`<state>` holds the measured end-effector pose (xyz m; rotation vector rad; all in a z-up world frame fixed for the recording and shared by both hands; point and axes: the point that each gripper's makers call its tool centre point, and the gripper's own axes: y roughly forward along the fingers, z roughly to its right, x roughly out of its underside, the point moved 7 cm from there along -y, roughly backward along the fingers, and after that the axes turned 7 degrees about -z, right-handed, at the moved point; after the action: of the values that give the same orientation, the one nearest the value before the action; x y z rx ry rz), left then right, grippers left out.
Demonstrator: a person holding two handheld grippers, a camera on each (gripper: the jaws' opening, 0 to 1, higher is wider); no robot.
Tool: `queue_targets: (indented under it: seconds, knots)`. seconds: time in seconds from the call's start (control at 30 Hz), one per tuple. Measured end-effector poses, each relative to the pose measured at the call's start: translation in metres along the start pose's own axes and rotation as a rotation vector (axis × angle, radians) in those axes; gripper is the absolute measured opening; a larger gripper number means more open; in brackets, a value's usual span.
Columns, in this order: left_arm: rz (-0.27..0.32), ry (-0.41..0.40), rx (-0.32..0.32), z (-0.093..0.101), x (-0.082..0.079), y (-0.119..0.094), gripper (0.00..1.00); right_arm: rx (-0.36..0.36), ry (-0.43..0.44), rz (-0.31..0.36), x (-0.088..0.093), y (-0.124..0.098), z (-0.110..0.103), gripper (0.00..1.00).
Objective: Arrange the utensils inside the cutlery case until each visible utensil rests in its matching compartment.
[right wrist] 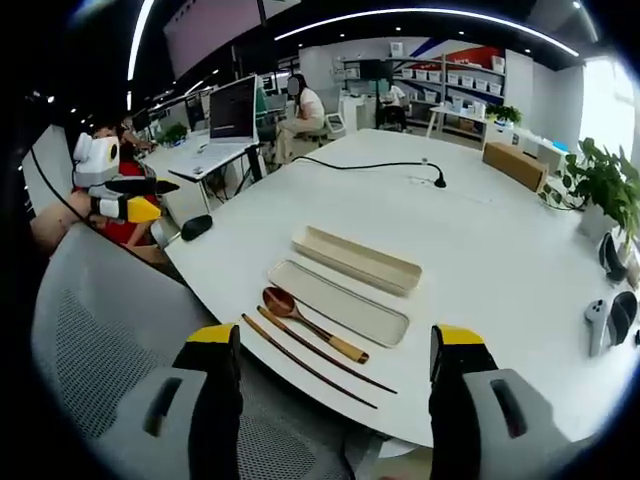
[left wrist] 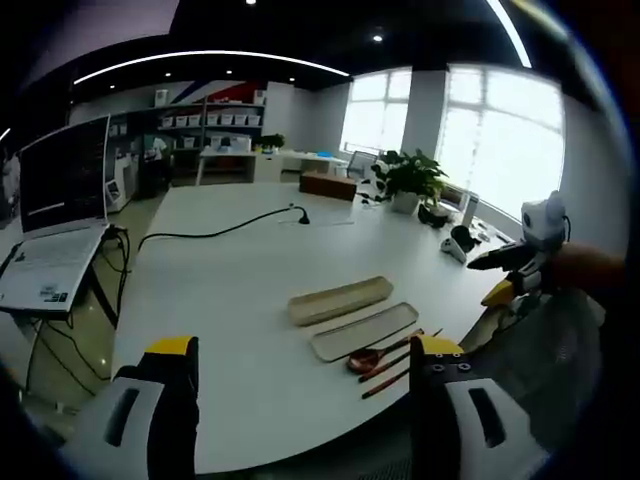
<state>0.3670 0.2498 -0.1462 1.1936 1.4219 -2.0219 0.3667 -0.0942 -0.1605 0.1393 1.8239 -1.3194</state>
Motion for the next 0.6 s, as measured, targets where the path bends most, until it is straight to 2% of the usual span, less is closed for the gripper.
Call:
queue_targets:
  seconds: [0.6]
  knots:
    - [-0.009, 0.004, -0.001, -0.0019, 0.0007, 0.0001, 0.86, -0.030, -0.038, 0.001, -0.0031, 0.0027, -0.0066, 0.69]
